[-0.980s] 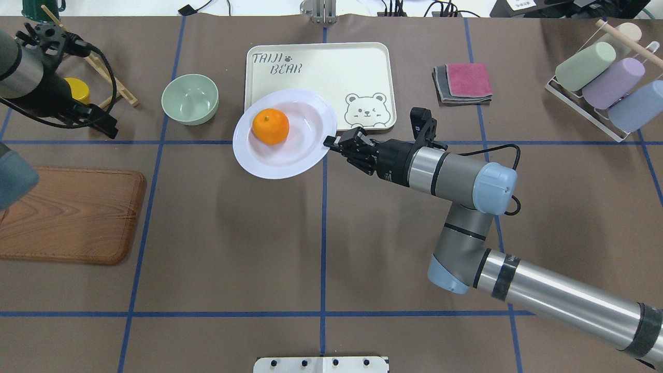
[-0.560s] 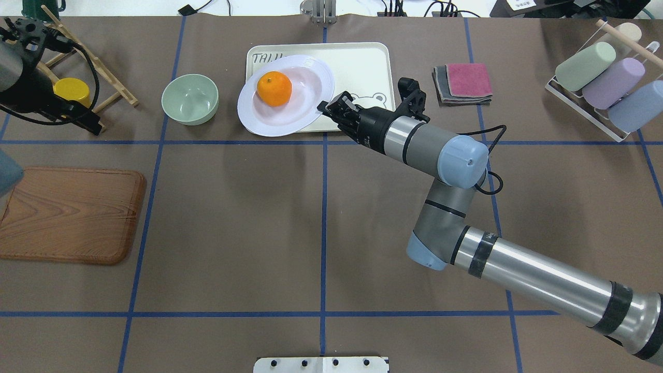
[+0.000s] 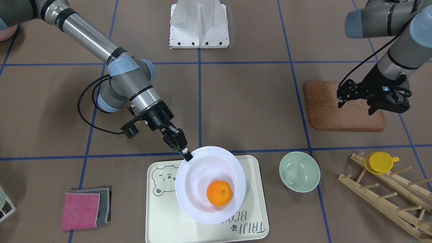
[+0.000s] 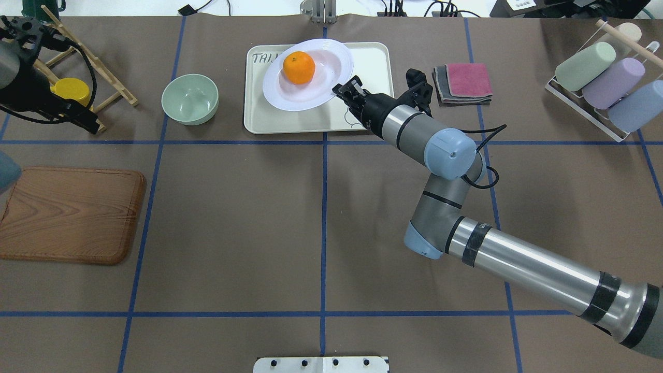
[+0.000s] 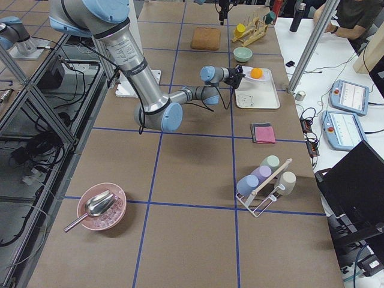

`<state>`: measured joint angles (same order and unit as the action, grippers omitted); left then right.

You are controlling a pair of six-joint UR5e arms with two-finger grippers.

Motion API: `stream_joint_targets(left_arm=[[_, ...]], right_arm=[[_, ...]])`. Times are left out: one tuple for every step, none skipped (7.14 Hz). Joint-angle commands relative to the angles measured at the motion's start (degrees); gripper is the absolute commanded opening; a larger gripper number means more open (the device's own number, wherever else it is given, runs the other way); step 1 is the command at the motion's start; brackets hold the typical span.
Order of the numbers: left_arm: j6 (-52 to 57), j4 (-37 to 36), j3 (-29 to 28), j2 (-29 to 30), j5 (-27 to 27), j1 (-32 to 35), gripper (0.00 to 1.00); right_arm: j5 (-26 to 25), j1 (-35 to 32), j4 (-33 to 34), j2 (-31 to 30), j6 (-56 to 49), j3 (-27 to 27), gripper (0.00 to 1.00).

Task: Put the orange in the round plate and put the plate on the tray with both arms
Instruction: 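Slide the plate with the orange onto the cream tray with the right gripper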

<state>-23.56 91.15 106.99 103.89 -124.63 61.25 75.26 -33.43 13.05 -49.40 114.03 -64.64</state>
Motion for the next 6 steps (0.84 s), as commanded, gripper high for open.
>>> stream_joint_targets(left_arm=[[0.0, 0.0, 0.0, 0.0, 0.1, 0.0, 0.97], [0.0, 0.0, 0.1, 0.0, 0.1, 0.1, 0.97], [0.0, 0.0, 0.0, 0.0, 0.1, 0.1, 0.97], [0.0, 0.0, 0.1, 0.0, 0.1, 0.1, 0.97], [0.0, 0.0, 0.1, 0.0, 0.0, 0.7, 0.97], [0.0, 0.0, 0.1, 0.0, 0.0, 0.9, 0.97]], right_arm=[[-1.8, 1.1, 4.1, 0.2, 0.1, 0.2, 0.04], [-2.0, 1.4, 4.2, 0.3, 0.1, 0.2, 0.04], [-2.0, 1.6, 4.4, -0.3, 0.0, 0.4, 0.11], [-2.0, 1.6, 7.3, -0.3, -0.2, 0.1, 0.49], [-1.7, 1.6, 11.7, 0.0, -0.8, -0.7, 0.78], [-0.2, 1.4, 19.2, 0.1, -7.4, -3.4, 1.00]])
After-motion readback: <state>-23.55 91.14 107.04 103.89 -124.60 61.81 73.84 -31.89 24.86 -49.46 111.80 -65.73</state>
